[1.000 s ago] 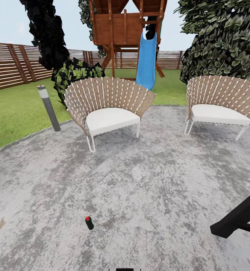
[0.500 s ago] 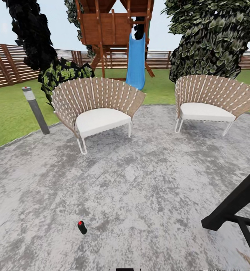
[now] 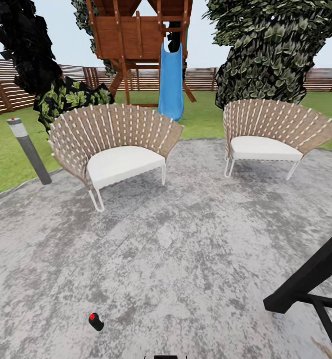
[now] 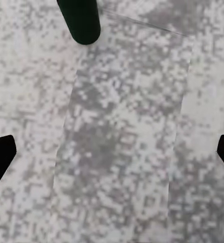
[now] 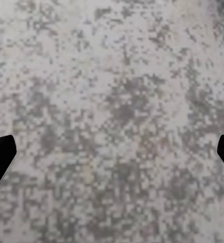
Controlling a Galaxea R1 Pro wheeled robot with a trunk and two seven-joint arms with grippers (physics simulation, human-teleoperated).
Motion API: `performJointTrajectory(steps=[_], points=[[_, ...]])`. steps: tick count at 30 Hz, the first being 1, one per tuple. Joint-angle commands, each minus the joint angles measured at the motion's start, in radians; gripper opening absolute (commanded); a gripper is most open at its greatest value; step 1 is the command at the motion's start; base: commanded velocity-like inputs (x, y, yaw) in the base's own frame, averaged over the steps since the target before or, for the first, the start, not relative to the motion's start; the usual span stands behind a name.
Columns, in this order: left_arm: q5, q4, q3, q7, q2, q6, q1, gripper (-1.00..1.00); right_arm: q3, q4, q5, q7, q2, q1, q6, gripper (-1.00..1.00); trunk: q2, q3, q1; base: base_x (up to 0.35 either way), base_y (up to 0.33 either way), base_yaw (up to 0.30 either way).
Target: In the garden, pick up the pesticide atomizer on the floor and spray pesticide onto both trees until each tree trunk is fully covered.
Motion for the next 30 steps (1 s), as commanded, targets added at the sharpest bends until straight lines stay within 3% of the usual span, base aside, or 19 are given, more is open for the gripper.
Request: performJointTrajectory(steps=[1, 7, 30], points=[[0.000, 0.001, 0.001, 0.001, 0.000, -0.003, 0.000, 1.00, 0.000, 0.000, 0.000, 0.000, 0.000, 0.000, -0.003, 1.00, 0.000, -0.001, 0.000, 0.311, -0.099, -0.002], [0.000, 0.001, 0.001, 0.001, 0.000, -0.003, 0.000, 1.00, 0.000, 0.000, 0.001, -0.001, 0.001, 0.000, -0.003, 1.00, 0.000, -0.001, 0.000, 0.268, -0.089, 0.000], [0.001, 0.000, 0.001, 0.001, 0.000, -0.003, 0.000, 1.00, 0.000, 0.000, 0.000, 0.000, 0.001, 0.000, -0.003, 1.00, 0.000, -0.001, 0.000, 0.102, -0.041, 0.000]])
